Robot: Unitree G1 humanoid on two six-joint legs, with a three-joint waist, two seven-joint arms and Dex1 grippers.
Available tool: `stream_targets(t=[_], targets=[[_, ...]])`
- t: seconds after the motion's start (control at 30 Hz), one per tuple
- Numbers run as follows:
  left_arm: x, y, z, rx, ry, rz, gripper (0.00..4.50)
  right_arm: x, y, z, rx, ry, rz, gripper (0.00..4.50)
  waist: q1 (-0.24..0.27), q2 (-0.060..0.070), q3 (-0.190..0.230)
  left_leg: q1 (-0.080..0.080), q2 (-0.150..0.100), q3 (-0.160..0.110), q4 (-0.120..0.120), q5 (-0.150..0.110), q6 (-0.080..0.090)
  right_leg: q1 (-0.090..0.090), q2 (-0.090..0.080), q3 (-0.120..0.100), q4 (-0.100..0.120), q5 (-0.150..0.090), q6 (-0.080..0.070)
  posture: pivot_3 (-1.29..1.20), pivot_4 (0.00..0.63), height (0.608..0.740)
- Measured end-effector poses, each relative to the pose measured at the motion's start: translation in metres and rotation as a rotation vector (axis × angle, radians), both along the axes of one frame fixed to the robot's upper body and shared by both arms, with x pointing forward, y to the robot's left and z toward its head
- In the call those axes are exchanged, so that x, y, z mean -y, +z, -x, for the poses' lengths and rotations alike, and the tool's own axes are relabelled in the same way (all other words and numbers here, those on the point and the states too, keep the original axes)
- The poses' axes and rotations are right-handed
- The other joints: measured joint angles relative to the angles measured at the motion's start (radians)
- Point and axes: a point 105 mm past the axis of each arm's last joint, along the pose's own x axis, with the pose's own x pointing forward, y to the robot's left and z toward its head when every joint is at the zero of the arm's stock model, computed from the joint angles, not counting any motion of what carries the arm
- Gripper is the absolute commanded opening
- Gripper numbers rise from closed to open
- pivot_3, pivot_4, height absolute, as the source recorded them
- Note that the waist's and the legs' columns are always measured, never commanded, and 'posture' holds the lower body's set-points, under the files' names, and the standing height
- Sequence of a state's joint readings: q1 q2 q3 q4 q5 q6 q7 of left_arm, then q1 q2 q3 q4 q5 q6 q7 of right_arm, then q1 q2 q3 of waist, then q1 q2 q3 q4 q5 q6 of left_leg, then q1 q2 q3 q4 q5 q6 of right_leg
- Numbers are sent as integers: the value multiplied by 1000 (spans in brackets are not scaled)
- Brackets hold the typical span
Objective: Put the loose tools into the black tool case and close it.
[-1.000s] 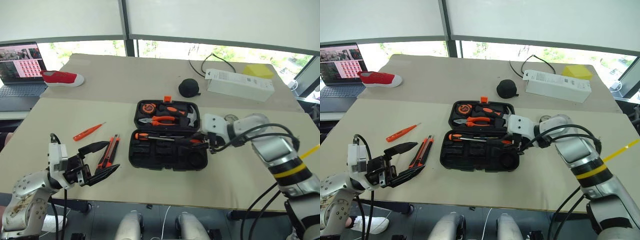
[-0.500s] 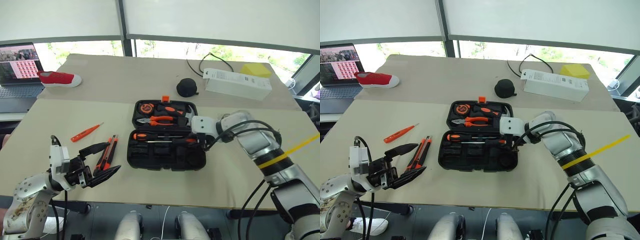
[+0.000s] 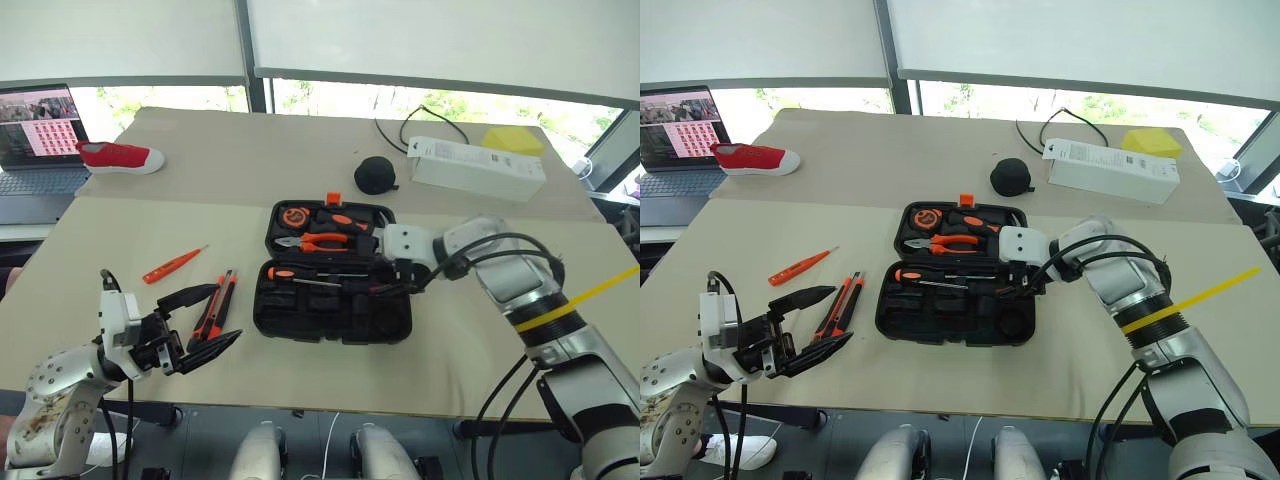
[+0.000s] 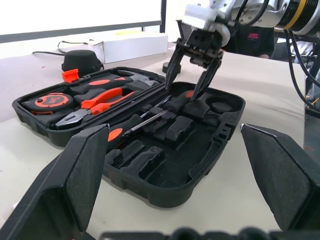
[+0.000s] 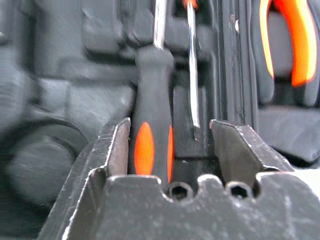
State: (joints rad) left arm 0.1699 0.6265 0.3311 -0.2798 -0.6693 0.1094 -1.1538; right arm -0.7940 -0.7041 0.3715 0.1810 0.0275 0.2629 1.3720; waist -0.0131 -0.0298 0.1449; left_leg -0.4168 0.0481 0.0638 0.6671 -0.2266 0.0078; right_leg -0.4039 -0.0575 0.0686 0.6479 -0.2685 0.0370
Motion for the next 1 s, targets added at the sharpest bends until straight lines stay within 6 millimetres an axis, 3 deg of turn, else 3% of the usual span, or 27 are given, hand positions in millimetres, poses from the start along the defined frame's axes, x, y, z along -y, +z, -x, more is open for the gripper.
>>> stream_targets(t=[0.1, 0.2, 0.3, 0.37, 0.57, 1.0], targets=[[0, -1, 0, -3, 5, 1, 4500, 1, 11, 1, -1, 11, -57, 2147, -1, 0, 0, 1, 0, 0, 0, 0, 0, 0, 0, 0, 0, 0, 0, 0, 150, 740], [-1, -1, 0, -2, 7, 1, 4500, -6, 13, 2, -9, 29, -102, 1129, -3, 0, 0, 1, 0, 0, 0, 0, 0, 0, 1, 0, 0, 1, -1, 0, 150, 740], [-1, -1, -1, 0, 13, 1, 4500, -24, 11, -2, 16, 50, -190, 97, -7, 0, 0, 1, 1, 0, 0, 0, 0, 0, 2, 0, 0, 1, -2, 0, 150, 740], [-2, -1, -2, -1, 20, -3, 4500, -36, 3, -3, 11, 59, -235, 38, -5, 0, 0, 1, 1, 1, 0, 0, 0, 0, 2, 0, 1, 1, -2, 0, 150, 740], [-6, -6, -2, -16, 44, -12, 4500, -37, -21, -8, -21, 29, -203, 38, 0, 0, 0, 1, 0, 3, 0, 0, 0, 0, 0, 0, 0, 1, -1, 0, 150, 740], [-9, -9, 1, -17, 66, -16, 4500, -46, -30, -16, -38, 14, -211, 38, -8, -1, 0, 7, 2, 3, 0, 0, 0, 4, 2, 0, 1, 2, -3, 0, 150, 740]])
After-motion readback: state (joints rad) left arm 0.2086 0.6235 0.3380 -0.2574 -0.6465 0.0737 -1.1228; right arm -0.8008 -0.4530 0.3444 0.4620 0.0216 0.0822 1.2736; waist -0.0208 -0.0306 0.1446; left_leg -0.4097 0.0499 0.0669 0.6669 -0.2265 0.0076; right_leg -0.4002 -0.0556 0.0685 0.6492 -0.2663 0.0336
